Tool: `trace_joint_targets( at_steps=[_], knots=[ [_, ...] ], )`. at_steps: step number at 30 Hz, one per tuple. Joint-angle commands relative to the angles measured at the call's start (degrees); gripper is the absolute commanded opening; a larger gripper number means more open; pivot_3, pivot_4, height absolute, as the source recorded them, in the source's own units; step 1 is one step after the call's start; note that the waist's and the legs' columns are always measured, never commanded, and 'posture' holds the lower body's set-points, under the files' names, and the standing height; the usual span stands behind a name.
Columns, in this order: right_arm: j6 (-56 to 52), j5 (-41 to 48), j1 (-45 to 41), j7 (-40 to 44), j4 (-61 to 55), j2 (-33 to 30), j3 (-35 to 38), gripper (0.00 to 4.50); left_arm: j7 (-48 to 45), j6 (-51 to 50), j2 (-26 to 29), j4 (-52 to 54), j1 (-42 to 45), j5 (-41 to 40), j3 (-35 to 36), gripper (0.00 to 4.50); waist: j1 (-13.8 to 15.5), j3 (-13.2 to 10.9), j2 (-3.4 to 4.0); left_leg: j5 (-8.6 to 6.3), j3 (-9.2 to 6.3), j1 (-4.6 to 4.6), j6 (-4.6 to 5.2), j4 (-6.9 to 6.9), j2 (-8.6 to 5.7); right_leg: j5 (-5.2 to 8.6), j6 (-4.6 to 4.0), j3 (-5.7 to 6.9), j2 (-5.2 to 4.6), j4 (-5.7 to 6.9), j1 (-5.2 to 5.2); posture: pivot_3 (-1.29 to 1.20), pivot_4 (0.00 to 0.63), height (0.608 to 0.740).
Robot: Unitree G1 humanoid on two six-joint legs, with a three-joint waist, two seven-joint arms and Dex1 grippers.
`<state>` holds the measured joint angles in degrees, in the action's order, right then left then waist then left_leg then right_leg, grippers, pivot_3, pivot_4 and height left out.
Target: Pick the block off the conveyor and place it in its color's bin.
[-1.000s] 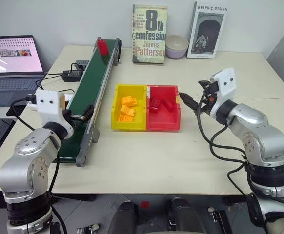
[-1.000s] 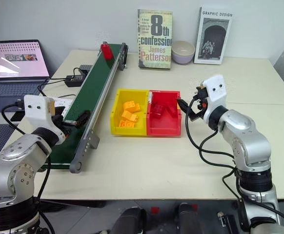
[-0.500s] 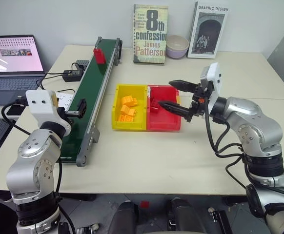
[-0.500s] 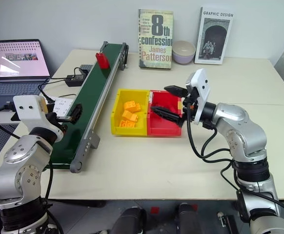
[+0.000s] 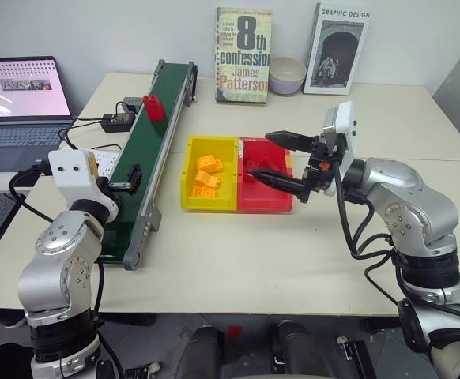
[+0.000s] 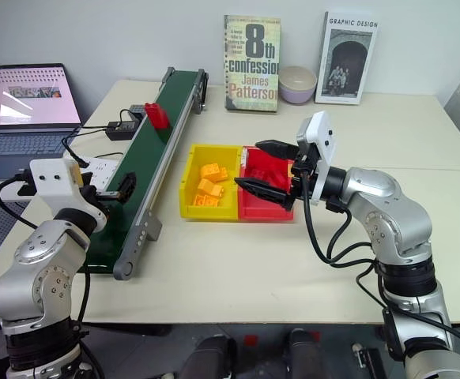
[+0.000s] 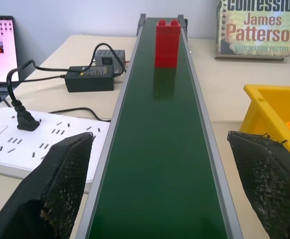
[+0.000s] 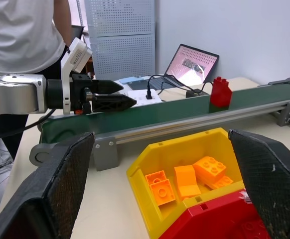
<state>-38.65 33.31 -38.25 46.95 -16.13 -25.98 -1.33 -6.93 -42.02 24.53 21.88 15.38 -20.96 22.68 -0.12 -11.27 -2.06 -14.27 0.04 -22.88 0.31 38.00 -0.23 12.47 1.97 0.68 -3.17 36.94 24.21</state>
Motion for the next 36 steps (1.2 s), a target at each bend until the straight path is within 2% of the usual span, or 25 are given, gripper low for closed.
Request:
trace_joint_targets(
  at_steps=[1, 21, 36],
  knots=[
    [0.5, 1.2, -0.1, -0.5, -3.1, -0.2, 0.8, 4.50, -0.1, 1.4, 0.3, 0.3, 0.8, 0.6, -0.6, 4.50, 0.0, 0.0, 0.00, 0.00, 0.00, 0.00, 0.00, 0.00, 0.00, 0.00, 0.00, 0.00, 0.00, 0.00, 0.00, 0.00, 0.150, 0.740],
    [-1.8, 7.2, 0.6, 8.6, -6.8, -5.4, -0.7, 4.50, -0.6, 3.0, 0.2, -3.3, 0.9, 1.4, -1.7, 4.50, 0.0, 0.0, 0.00, 0.00, -0.03, 0.00, 0.00, 0.00, 0.02, 0.00, 0.00, 0.02, -0.04, 0.00, 0.00, 0.00, 0.150, 0.740],
    [-1.5, 7.2, -0.1, 7.0, -5.9, -5.1, -0.1, 4.50, -1.5, 0.6, 1.2, -5.3, 1.1, 1.5, -2.9, 4.50, 0.0, 0.0, 0.00, 0.00, -0.02, -0.01, 0.00, 0.00, 0.03, 0.00, 0.00, 0.02, -0.05, -0.01, 0.00, 0.00, 0.150, 0.740]
  ],
)
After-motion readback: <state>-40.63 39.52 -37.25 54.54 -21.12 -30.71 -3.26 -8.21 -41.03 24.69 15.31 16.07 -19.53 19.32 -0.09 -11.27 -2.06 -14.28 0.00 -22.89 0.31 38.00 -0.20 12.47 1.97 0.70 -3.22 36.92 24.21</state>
